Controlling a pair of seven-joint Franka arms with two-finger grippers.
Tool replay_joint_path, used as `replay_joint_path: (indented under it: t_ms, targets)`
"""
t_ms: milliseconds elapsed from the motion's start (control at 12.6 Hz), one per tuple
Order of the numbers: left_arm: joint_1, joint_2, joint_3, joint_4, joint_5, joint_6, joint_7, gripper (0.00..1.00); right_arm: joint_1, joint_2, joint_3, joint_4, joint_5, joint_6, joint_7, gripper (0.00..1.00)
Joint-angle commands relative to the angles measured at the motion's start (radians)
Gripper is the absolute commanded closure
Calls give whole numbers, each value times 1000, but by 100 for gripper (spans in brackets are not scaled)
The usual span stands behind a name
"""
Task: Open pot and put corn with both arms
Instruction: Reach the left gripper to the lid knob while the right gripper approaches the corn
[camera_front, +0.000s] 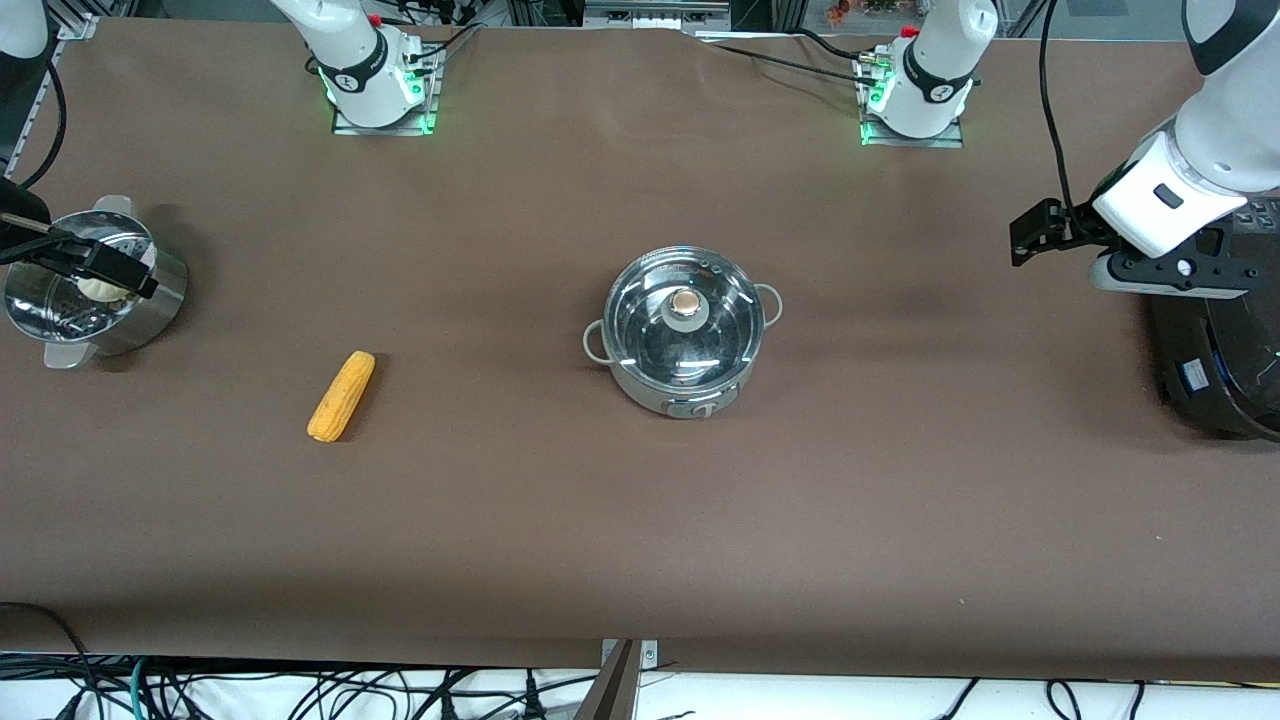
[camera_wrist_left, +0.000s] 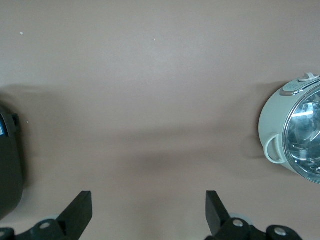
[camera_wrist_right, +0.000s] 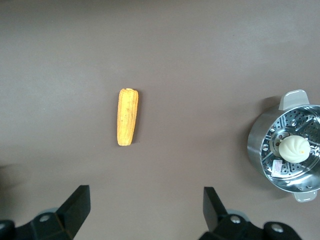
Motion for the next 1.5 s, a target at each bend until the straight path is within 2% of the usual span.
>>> replay_joint_path:
  t_ms: [0,1109,1426]
  targets:
    - [-4,18,2,34,33,-11,18,0,-5,1,4,18,17,-15,-21,0]
    - [2,29,3,45,18,-16,13,0,-3,1,6,19,17,-15,-23,0]
    - [-1,73,3,40,18,-22,11,0,-3,1,6,19,17,-15,-23,0]
